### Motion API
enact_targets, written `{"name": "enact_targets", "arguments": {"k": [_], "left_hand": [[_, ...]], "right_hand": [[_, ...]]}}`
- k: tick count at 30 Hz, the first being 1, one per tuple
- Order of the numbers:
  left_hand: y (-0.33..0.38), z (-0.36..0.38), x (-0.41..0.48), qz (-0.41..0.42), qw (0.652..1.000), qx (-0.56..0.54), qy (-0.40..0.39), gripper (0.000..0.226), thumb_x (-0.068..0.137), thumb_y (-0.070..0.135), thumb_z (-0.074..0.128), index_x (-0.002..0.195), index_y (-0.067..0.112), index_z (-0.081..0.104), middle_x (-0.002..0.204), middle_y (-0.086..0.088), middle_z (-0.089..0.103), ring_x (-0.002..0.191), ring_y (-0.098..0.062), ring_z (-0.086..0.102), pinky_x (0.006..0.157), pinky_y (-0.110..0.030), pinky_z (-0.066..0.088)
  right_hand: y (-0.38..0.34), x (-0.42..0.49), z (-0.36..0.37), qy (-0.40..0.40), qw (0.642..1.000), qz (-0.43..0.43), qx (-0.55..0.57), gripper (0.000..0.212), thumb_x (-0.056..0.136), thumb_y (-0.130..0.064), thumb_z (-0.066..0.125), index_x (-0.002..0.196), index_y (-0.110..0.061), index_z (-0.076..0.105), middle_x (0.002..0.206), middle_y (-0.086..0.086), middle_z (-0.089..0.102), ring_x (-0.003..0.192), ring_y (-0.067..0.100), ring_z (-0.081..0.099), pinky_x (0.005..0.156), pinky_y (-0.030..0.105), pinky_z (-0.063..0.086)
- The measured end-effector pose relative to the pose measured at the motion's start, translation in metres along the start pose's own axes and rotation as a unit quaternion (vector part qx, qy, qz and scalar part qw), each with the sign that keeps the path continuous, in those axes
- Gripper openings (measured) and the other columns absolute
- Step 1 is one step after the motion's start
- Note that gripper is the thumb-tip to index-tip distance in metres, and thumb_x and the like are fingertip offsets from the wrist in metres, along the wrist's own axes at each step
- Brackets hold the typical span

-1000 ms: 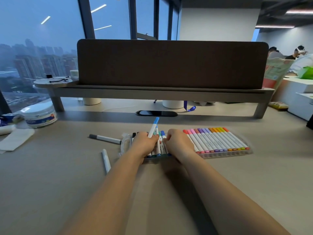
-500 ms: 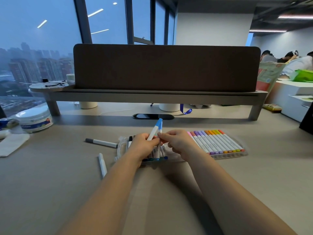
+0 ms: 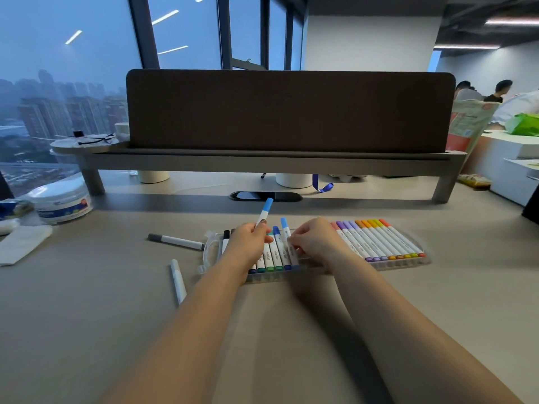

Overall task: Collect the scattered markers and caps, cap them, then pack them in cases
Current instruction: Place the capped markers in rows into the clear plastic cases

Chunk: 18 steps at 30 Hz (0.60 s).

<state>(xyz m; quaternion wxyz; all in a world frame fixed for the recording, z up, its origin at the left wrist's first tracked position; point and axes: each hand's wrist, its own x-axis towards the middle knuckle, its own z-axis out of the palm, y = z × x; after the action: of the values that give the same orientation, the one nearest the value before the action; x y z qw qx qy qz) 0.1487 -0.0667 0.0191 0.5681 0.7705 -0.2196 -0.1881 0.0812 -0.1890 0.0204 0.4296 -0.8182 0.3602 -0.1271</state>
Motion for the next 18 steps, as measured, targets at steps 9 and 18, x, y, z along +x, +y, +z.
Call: {"name": "enact_targets", "arguments": {"k": [9,18], "left_hand": [[-0.003,0.001,0.004,0.0,1.0,0.01,0.005,0.033,0.102,0.033,0.031,0.112,0.014,0.057,0.091,0.001,0.058,0.085,-0.017,0.055,0.08,-0.035,0.05],[-0.001,0.001,0.002,0.003,1.0,0.007,0.004,0.031,0.103,0.029,0.031,0.112,0.013,0.056,0.088,0.0,0.056,0.072,-0.012,0.048,0.064,-0.026,0.043]], "right_hand": [[0.006,0.006,0.01,0.056,0.99,-0.044,-0.125,0.014,0.094,-0.027,0.057,0.096,-0.015,0.062,0.078,0.0,0.061,0.067,0.011,0.06,0.054,0.022,0.048],[0.006,0.004,0.014,0.057,0.971,-0.085,-0.214,0.009,0.094,-0.025,0.056,0.092,-0.016,0.057,0.079,0.0,0.057,0.079,0.018,0.062,0.075,0.036,0.058]]}}
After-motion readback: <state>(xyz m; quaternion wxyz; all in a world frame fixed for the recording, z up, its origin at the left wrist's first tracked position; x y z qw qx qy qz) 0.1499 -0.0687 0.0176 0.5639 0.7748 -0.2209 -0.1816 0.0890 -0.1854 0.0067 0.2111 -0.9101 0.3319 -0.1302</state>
